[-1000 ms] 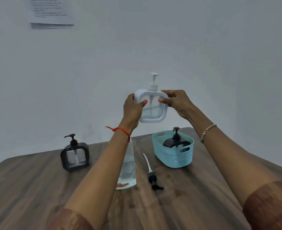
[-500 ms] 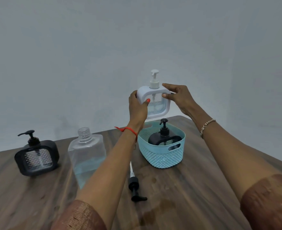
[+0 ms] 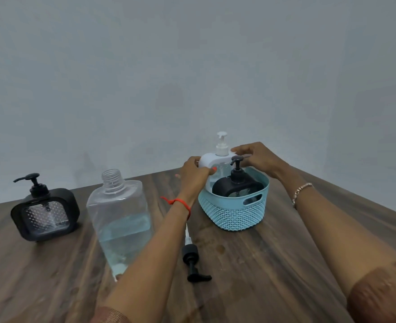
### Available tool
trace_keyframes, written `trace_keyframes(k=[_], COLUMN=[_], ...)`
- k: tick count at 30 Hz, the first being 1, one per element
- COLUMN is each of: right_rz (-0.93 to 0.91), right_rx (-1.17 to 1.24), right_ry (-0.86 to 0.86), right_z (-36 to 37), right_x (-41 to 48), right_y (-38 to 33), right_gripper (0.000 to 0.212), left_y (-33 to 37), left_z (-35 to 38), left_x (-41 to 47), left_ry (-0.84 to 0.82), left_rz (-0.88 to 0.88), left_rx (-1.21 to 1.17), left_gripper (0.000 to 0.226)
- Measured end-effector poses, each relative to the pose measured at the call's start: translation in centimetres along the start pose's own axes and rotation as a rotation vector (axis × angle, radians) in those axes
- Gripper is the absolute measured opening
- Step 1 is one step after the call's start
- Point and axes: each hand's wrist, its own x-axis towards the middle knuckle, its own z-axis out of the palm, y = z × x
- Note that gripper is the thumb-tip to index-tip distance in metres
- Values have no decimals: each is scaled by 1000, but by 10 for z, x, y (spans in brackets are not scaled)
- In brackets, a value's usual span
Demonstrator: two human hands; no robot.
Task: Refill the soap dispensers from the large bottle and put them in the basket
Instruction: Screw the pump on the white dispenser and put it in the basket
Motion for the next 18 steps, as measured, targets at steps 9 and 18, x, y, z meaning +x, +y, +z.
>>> trace_keyframes(k=[9,18], right_rz=[-29,82], right_rx=[-70,-136], right_ry=[-142,-139], right_z=[-11,-5], right_x=[-14,-11], right_y=[-5,1], right_gripper=[47,21], left_y=[-12,-19], left_z=[-5,-10], left_x=[-9,-12], left_ry=[-72,-149], left_rz=[-1,30], left_rx=[-11,23], left_gripper=[51,49])
